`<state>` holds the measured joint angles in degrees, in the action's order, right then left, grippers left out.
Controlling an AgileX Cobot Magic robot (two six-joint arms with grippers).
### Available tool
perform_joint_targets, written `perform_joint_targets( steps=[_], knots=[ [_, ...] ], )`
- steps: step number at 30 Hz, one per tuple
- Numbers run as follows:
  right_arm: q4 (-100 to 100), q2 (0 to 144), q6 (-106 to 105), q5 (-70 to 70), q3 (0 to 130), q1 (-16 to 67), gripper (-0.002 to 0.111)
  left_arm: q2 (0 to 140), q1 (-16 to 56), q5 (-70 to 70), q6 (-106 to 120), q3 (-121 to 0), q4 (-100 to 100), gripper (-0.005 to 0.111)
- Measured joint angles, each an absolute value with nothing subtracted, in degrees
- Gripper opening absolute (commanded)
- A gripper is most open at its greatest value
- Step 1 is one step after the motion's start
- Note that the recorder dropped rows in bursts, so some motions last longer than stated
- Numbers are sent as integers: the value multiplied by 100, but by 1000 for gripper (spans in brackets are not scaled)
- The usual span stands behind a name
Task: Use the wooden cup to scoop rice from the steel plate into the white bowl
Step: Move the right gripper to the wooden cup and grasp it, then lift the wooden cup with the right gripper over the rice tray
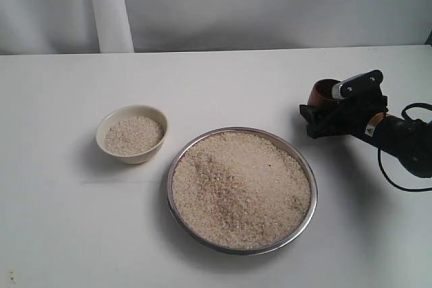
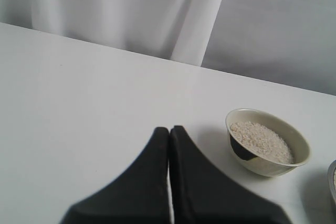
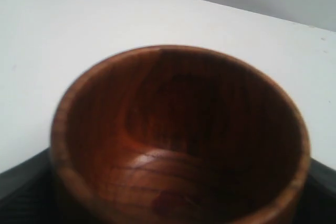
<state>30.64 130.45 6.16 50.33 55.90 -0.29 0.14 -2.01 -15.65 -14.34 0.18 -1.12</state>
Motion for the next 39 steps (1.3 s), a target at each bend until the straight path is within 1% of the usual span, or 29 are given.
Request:
perform_joint_targets(
  steps=[1, 3, 6, 8, 12, 14, 17, 20, 23, 26, 29, 32, 35, 39],
  knots=[
    [3064, 13045, 616, 5033, 5590, -29, 7, 14, -201, -1565, -1434, 18, -112, 0],
    [3064, 13045, 616, 5033, 5590, -29, 0, 14, -201, -1565, -1434, 18, -112, 0],
    [3298, 12990, 759, 4964, 5590, -29, 0, 14, -201, -1565, -1434, 18, -112, 0],
    [3692, 12741, 1080, 4630, 5590, -29, 0, 14, -201, -1565, -1434, 18, -112, 0],
    [4475, 11677, 1954, 3580, 5590, 15, 0, 14, -201, -1565, -1434, 18, -112, 0],
    [4726, 11119, 2050, 2842, 5590, 231, 0, 14, -201, -1565, -1434, 18, -112, 0],
    [5131, 10543, 2075, 2093, 5590, 638, 0, 14, -201, -1565, -1434, 18, -112, 0],
    [5533, 10050, 2075, 1216, 5702, 1234, 0, 14, -201, -1565, -1434, 18, -112, 0],
    [5884, 9759, 2036, -175, 6041, 1892, 0, 14, -201, -1565, -1434, 18, -112, 0],
    [6015, 9700, 1507, -1639, 6409, 2609, 0, 14, -201, -1565, -1434, 18, -112, 0],
    [6023, 9700, 739, -2612, 6619, 3218, 0, 14, -201, -1565, -1434, 18, -112, 0],
    [5912, 9694, -96, -3299, 6773, 3775, 0, 14, -201, -1565, -1434, 18, -112, 0],
    [5772, 9694, -735, -3922, 6890, 4144, 0, 14, -201, -1565, -1434, 18, -112, 0],
    [5706, 9708, -1285, -4681, 6900, 4441, 0, 14, -201, -1565, -1434, 18, -112, 0]
  ],
)
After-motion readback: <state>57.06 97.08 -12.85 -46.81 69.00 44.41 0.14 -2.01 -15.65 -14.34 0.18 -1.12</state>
